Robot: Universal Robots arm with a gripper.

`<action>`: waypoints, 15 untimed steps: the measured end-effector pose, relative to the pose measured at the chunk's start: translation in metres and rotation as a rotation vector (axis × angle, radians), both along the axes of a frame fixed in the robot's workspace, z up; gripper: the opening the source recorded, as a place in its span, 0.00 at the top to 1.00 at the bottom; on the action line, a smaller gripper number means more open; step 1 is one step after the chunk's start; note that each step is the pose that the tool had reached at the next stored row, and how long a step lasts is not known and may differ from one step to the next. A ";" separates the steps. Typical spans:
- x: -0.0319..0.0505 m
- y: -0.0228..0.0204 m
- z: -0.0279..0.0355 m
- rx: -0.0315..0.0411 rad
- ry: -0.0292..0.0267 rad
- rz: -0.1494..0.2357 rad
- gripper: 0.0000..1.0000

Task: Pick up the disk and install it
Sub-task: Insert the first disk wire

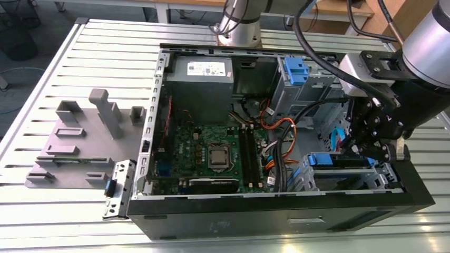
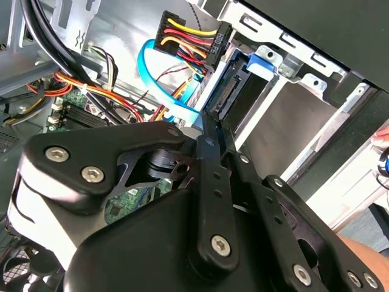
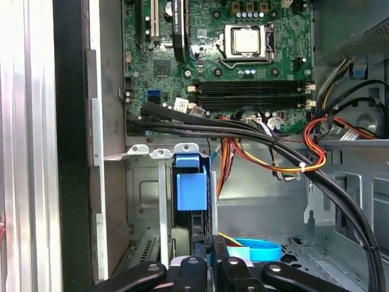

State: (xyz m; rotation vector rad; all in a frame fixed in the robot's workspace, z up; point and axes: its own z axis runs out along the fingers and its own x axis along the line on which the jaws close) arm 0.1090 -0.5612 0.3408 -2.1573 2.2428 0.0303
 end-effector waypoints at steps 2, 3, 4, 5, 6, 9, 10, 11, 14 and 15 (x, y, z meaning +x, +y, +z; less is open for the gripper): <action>0.0000 0.0000 0.0000 -0.0001 0.0002 0.000 0.84; 0.0001 -0.0003 -0.0002 0.0000 0.0003 0.000 0.84; 0.0001 -0.0006 -0.0003 0.0002 0.0005 0.000 0.84; 0.0002 -0.0007 -0.0003 0.0002 0.0008 0.000 0.84; 0.0002 -0.0007 -0.0003 0.0001 0.0010 0.000 0.84; 0.0006 -0.0008 -0.0021 0.0000 0.0019 0.000 0.84; 0.0007 -0.0008 -0.0029 -0.0002 0.0024 0.000 0.84; 0.0009 -0.0007 -0.0032 -0.0004 0.0030 0.000 0.84; 0.0021 -0.0008 -0.0035 -0.0003 0.0042 0.000 0.84; 0.0027 -0.0008 -0.0035 -0.0004 0.0047 0.000 0.84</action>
